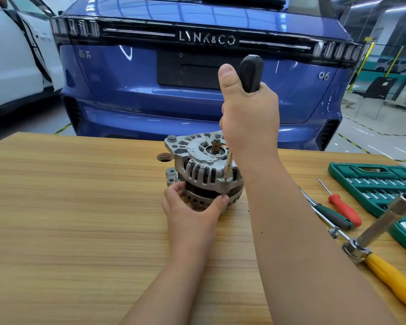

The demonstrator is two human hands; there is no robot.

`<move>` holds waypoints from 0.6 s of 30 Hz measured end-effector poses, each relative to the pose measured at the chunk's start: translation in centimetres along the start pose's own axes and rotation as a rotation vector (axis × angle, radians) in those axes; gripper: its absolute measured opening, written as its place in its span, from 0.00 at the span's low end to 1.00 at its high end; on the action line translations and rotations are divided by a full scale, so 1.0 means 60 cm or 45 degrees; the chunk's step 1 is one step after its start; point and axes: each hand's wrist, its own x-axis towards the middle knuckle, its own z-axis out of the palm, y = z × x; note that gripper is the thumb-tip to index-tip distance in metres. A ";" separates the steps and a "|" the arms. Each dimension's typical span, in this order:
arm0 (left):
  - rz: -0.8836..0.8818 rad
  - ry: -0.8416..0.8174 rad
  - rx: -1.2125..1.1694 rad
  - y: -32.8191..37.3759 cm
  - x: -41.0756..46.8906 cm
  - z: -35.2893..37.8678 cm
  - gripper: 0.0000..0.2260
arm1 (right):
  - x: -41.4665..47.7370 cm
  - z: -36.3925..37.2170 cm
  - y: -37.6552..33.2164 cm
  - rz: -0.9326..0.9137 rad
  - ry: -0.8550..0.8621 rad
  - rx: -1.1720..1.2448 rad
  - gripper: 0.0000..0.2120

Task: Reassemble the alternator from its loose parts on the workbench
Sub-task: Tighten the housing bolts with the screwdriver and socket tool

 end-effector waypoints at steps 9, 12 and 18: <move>0.033 0.027 0.077 -0.006 -0.003 0.012 0.32 | 0.016 -0.063 0.056 0.433 -0.873 0.365 0.19; 0.024 0.019 0.072 -0.004 -0.004 0.012 0.32 | 0.006 -0.050 0.056 0.337 -0.705 0.267 0.21; 0.006 0.003 0.095 -0.001 -0.001 0.011 0.33 | -0.011 -0.036 0.058 0.181 -0.358 0.099 0.22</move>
